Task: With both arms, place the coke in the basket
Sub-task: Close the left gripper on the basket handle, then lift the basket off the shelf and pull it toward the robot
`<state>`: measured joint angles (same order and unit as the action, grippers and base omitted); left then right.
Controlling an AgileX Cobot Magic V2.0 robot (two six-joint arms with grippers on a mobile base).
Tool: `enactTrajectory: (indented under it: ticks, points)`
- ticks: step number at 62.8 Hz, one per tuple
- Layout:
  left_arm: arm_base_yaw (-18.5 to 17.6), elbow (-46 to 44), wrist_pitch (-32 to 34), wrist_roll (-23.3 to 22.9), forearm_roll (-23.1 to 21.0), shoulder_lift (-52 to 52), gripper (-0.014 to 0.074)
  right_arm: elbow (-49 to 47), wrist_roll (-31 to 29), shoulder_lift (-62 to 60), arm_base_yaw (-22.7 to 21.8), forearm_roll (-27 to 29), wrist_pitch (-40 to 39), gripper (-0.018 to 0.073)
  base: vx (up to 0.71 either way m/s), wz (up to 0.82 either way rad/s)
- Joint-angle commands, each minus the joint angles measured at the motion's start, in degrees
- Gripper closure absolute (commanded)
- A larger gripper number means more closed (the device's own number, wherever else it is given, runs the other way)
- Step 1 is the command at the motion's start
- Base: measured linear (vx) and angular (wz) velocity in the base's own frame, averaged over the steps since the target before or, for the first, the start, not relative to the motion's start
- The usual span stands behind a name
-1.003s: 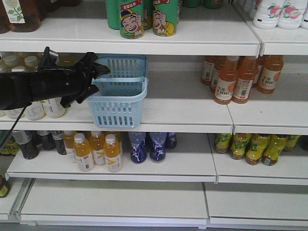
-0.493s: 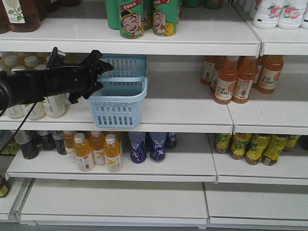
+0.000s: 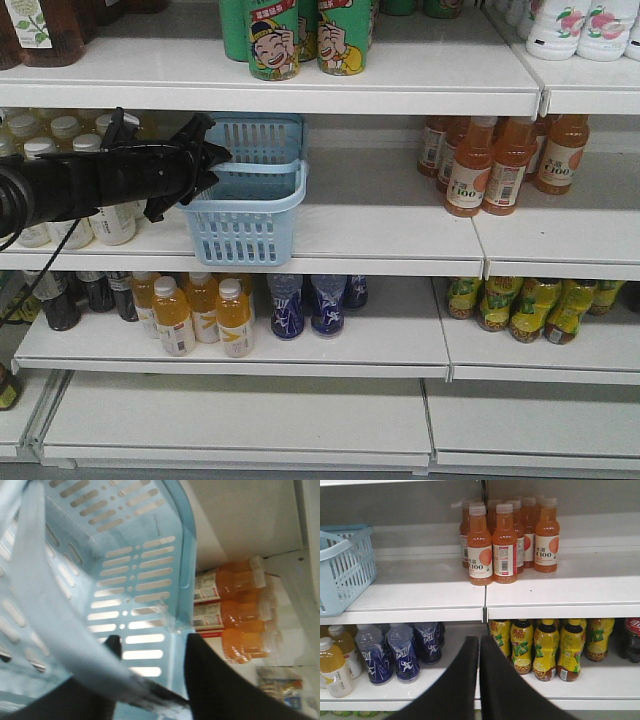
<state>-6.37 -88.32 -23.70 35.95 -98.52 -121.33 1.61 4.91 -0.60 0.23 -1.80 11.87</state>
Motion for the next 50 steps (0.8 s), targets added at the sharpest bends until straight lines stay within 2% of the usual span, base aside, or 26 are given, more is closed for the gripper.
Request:
enactTrajectory:
  ticks: [1,8,21,36,45,50]
  points:
    - [-0.2,-1.97,-3.96,0.59,-3.51,3.47,0.0489,0.52,-0.28,-1.01,-0.23,-0.55,-4.16,0.0564,0.0,0.0]
    - [-0.2,-1.97,-9.43,1.65,-2.75,3.47,0.0605,0.52,-0.28,-1.01,-0.23,-0.55,-4.16,0.0564,0.0,0.0]
    - [-0.2,-1.97,-21.19,2.25,4.0,3.47,0.0604,0.52,-0.28,-1.01,-0.23,-0.55,-4.16,0.0564,0.0,0.0]
    - [-0.73,-1.97,-34.15,-2.75,13.48,3.56,0.0604,0.52,-0.28,-1.01,-0.23,-0.55,-4.16,0.0564,0.0,0.0]
    - [-2.49,-1.66,-41.05,-3.71,18.32,4.3,0.0604,0.52,-0.28,-1.01,-0.23,-0.55,-4.16,0.0564,0.0,0.0]
    - [-4.0,-0.69,-42.72,-3.76,20.42,5.53,0.0604,0.52,-0.28,-1.01,-0.23,-0.55,-4.16,0.0564,0.0,0.0]
